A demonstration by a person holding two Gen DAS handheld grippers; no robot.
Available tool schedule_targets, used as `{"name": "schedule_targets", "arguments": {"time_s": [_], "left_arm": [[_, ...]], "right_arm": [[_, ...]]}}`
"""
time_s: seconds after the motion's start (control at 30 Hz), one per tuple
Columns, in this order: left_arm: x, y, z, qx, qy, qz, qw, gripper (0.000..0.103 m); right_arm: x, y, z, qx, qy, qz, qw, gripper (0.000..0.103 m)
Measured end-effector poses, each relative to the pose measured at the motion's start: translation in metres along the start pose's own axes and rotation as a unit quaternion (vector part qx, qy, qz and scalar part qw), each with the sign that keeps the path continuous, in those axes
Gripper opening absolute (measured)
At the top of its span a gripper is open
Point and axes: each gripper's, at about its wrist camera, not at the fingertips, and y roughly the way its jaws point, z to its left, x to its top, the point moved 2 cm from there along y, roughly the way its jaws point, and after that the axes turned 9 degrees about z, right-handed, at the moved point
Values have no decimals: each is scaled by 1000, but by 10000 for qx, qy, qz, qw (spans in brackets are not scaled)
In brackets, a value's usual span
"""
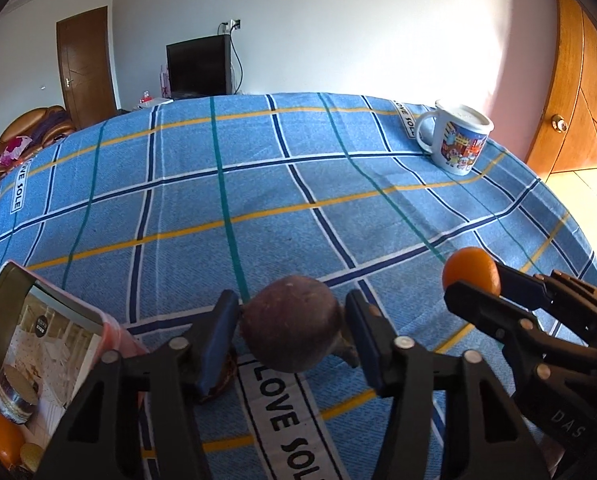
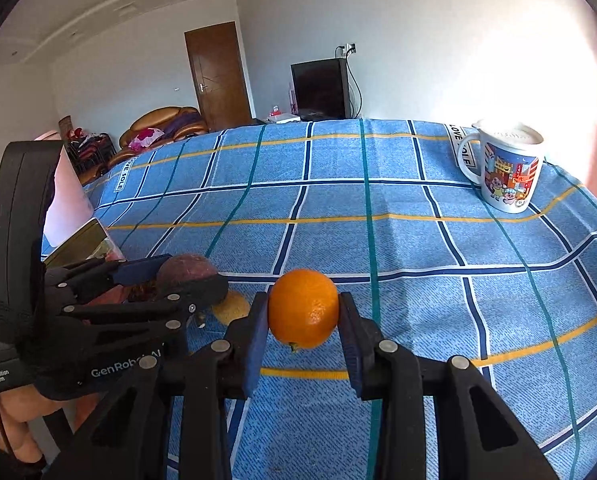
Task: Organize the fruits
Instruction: 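Grasp an orange with the right tool while the left tool grasps a purple passion fruit, then carry the orange and purple passion fruit over the tin and open both tools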
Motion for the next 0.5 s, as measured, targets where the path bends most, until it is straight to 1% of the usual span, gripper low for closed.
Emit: {"name": "schedule_targets", "arguments": {"time_s": [0.03, 0.17, 0.23, 0.5], "left_arm": [[-1, -1, 0, -24, 12, -20, 10000, 51], [-5, -6, -2, -122, 51, -67, 9999, 51], [-5, -8, -2, -101, 39, -100, 9999, 51], [-10, -27, -2, 45, -2, -532, 9986, 51]], "right_arm": [[0, 0, -1, 13, 21, -7, 10000, 36], [0, -3, -3, 15, 66, -71, 10000, 36], [0, -4, -2, 15, 52, -107, 9999, 36], [-1, -15, 0, 114, -7, -390, 9992, 36]]}}
